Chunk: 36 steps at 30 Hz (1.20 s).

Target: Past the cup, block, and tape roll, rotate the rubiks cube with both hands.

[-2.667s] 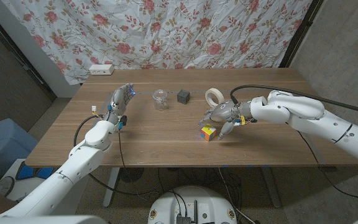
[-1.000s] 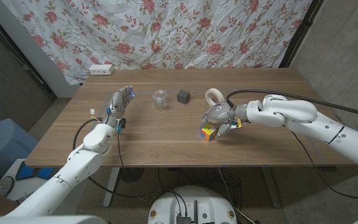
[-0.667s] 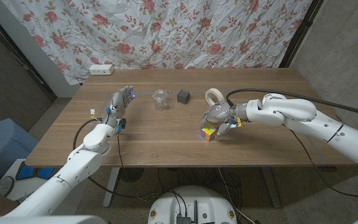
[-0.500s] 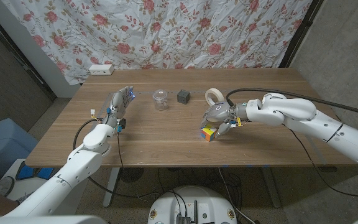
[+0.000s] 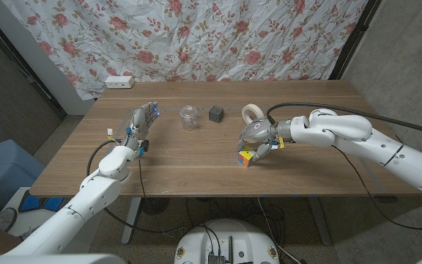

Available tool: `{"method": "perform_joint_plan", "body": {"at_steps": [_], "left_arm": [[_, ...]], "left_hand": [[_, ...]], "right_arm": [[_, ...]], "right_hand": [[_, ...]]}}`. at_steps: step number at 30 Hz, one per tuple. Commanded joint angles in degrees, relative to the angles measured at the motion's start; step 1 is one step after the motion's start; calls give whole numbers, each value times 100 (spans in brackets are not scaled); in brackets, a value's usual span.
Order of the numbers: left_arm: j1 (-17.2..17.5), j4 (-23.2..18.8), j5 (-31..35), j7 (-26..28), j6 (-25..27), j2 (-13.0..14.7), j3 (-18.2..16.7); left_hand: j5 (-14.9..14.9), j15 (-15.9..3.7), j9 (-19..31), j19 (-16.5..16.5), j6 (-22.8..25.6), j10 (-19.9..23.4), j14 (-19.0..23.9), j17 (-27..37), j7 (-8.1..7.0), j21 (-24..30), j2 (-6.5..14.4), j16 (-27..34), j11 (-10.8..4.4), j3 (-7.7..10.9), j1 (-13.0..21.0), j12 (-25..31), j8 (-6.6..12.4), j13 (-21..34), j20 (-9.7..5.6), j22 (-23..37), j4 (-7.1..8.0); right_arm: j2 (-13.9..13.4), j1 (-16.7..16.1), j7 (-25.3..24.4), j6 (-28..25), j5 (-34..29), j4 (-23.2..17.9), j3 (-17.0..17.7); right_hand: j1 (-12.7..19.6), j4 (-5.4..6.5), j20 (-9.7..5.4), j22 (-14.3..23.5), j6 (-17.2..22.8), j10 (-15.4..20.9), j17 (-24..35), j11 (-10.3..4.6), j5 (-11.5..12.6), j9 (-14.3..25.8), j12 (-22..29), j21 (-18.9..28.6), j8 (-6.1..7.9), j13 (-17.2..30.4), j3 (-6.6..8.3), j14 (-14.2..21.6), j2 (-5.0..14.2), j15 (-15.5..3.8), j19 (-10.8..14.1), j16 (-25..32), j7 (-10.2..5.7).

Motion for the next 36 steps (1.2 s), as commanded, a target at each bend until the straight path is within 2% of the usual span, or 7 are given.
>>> {"method": "perform_joint_plan", "body": {"at_steps": [1,8,20,36], "left_arm": [[-68,57,-13,-26,40,-22,44],[-80,60,-8,-16,53,-24,55],[-34,-2,14,50,61,-24,58],[72,-228,53,101,50,68,-19]], "left_hand": [[-10,9,32,36,34,32,25,27,-6,16,498,-1,5,4,-42,-22,-4,16,1,30,23],[-10,11,32,38,32,32,24,28,-7,16,497,-2,15,7,-42,-23,-7,16,1,30,25],[-10,14,32,40,41,40,23,28,-4,14,498,-3,0,11,-43,-23,-5,16,-1,30,30],[-9,11,33,41,38,47,22,26,-1,12,497,-6,5,19,-40,-23,-8,16,1,30,30]], "right_arm": [[31,56,-137,95,6,106,-25],[45,95,-207,185,37,172,-41],[19,93,-370,268,26,207,-12],[-24,-23,-507,132,280,130,178]], "right_hand": [[37,-4,-49,15,204,184,15,-8,-24,37,27,14,101,25,-29,132,-7,-742,101,49,0],[88,3,-77,15,500,521,39,-11,-36,55,41,-3,266,49,-73,315,55,-815,162,132,-1],[156,20,-80,15,855,858,85,-14,-61,70,11,4,461,47,-121,535,190,-837,297,253,-2],[195,25,-84,16,1020,1034,98,-15,-72,71,-10,0,548,36,-145,599,274,-841,335,297,-5]]}}
